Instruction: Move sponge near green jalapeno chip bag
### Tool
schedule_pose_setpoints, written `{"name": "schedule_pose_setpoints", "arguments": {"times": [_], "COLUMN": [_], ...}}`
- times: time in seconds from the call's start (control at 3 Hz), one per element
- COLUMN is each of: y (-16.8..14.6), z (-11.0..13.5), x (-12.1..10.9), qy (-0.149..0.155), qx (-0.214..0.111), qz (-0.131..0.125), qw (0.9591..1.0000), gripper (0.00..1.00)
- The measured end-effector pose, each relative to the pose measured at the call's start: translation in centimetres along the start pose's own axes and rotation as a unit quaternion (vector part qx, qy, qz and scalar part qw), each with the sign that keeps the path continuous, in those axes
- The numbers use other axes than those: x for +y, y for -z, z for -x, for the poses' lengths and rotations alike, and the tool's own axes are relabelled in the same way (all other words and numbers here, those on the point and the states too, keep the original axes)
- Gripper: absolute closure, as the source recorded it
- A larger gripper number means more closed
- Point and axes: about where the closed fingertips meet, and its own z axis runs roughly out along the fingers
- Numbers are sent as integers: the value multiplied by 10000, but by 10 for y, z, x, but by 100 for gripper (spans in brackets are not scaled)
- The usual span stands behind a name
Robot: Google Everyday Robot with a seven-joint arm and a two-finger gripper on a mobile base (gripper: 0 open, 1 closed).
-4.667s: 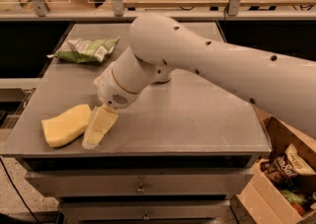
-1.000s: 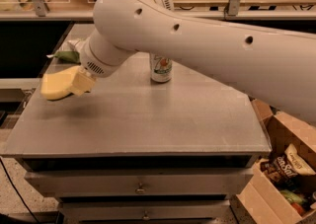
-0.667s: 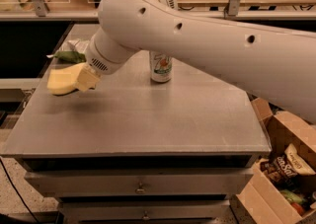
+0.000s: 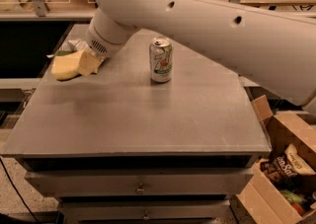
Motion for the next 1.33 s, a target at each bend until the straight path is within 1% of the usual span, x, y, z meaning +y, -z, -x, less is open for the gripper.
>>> {"name": "schedule_pose_setpoints", "arguments": {"times": [0.33, 0.67, 1.33], "y": [2, 6, 17], "z": [10, 17, 3], "x": [-21, -36, -47], "qy": [50, 68, -100], "qx": [64, 233, 531], "qz": [-33, -112, -229], "qw": [10000, 9996, 9983], "gripper": [100, 100, 100]}}
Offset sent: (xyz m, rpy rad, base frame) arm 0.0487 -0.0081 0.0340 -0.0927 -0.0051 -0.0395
